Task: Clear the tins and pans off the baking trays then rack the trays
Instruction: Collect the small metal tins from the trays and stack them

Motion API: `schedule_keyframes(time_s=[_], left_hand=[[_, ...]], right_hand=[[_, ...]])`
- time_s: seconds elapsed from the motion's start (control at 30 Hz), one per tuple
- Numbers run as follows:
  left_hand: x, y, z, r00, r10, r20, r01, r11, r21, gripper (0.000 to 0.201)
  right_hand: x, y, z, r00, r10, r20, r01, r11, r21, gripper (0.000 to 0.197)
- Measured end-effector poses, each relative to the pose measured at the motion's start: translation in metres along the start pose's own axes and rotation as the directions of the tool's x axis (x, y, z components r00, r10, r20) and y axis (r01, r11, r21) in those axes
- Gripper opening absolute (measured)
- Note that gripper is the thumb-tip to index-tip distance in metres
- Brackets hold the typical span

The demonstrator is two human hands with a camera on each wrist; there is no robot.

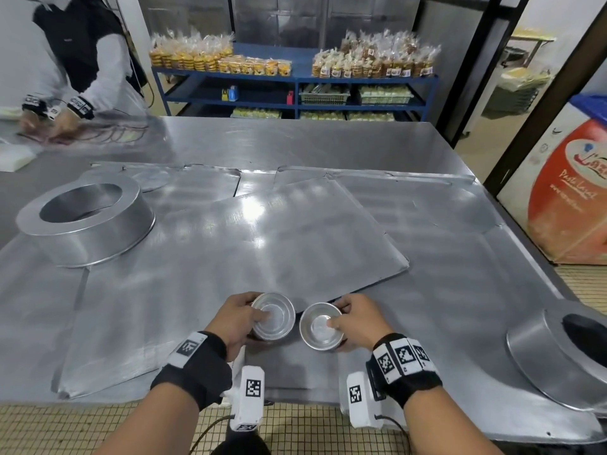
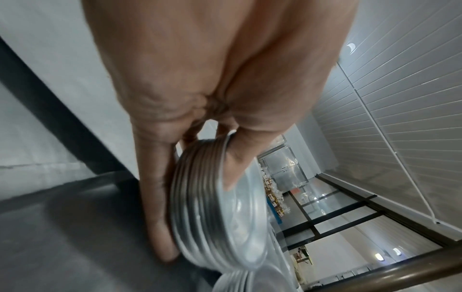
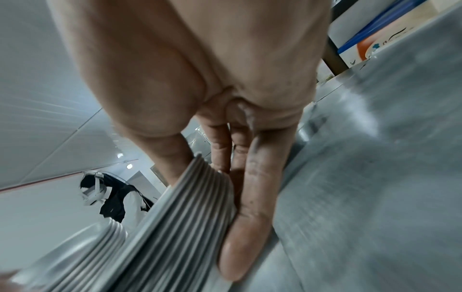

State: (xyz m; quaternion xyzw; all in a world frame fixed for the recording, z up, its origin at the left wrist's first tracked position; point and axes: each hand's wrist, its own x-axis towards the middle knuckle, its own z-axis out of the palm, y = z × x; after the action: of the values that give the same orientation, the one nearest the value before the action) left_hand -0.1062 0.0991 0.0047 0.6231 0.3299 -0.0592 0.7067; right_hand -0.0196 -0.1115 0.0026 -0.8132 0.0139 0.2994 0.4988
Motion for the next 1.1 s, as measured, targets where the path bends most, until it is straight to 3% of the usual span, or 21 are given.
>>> schedule_keyframes(time_s=[0.23,0.47,0.73,0.93,1.1], left_hand=[[0.033,0.034,0.011,0.996,0.034,-0.085,-0.041,0.995,-0.087,0.028],[0.103,0.084,0.014,0.998,0.001,-0.065,-0.01,0.992,-0.127,0.027],[0.239,0.169,0.015,0.998,0.017,-0.057,-0.022,0.994,-0.103,0.039],[0.354,0.23,0.012,0.994,0.083,-0.074,-0.085,0.996,-0.022,0.029],[0.444,0.27,0.017,0.982,0.171,-0.075,-0.164,0.982,0.093,0.028]], right_hand=[[0.032,-0.035,-0.011,0.994,-0.014,-0.105,0.024,0.994,0.102,0.02],[0.097,-0.086,-0.019,0.989,-0.031,-0.144,0.055,0.984,0.168,0.019],[0.232,-0.159,-0.036,0.983,-0.004,-0.186,0.049,0.97,0.238,0.022],[0.345,-0.21,-0.049,0.971,-0.003,-0.241,0.066,0.965,0.254,0.027],[0.438,-0.236,-0.063,0.957,0.017,-0.289,0.069,0.956,0.286,0.016]])
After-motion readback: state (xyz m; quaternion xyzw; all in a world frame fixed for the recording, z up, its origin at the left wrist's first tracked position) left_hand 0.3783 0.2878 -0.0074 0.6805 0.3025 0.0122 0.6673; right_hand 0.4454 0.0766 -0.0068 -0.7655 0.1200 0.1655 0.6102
